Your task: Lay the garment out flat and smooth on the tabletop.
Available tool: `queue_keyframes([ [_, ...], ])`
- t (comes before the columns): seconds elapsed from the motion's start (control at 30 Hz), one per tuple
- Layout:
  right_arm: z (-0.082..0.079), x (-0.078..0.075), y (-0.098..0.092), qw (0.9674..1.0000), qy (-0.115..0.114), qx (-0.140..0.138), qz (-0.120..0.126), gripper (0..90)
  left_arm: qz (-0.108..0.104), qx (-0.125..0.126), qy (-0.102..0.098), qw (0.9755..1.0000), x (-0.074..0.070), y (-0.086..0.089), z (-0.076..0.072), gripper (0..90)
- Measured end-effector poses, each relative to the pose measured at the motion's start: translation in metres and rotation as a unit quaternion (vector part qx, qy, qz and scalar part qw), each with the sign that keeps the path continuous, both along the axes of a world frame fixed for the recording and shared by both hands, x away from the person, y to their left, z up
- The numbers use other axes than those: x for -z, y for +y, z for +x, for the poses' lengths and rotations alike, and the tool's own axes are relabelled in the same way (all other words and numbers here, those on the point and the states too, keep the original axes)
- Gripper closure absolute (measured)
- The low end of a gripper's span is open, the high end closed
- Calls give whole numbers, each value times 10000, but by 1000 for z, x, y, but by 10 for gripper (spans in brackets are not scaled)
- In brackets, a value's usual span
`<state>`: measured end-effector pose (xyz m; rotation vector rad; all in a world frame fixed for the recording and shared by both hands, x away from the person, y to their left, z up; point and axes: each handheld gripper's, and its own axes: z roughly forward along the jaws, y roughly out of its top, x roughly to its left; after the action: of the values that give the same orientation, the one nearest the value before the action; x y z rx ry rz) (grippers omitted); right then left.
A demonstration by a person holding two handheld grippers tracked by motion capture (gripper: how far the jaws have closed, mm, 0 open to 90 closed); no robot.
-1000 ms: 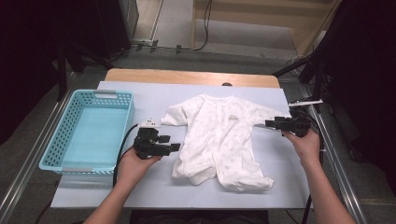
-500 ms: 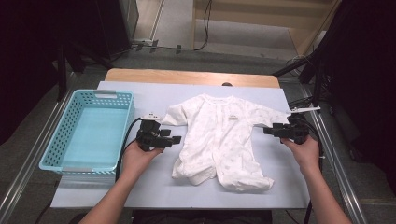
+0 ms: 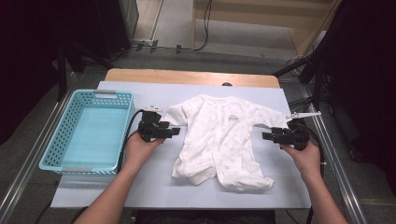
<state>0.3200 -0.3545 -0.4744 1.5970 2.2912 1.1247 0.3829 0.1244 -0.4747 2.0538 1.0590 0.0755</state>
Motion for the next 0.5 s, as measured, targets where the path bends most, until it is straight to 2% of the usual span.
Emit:
queue_keyframes([
  [0.13,-8,-3,8,10000,-16,-87,-30,352,130,-68,81,9999,5,2,9,374],
  [0.2,-9,-3,9,9999,-24,-115,-23,352,118,-119,111,9998,6,4,13,374],
  [0.5,-23,-4,12,9998,-15,-194,47,352,227,-280,58,9993,11,7,23,374],
])
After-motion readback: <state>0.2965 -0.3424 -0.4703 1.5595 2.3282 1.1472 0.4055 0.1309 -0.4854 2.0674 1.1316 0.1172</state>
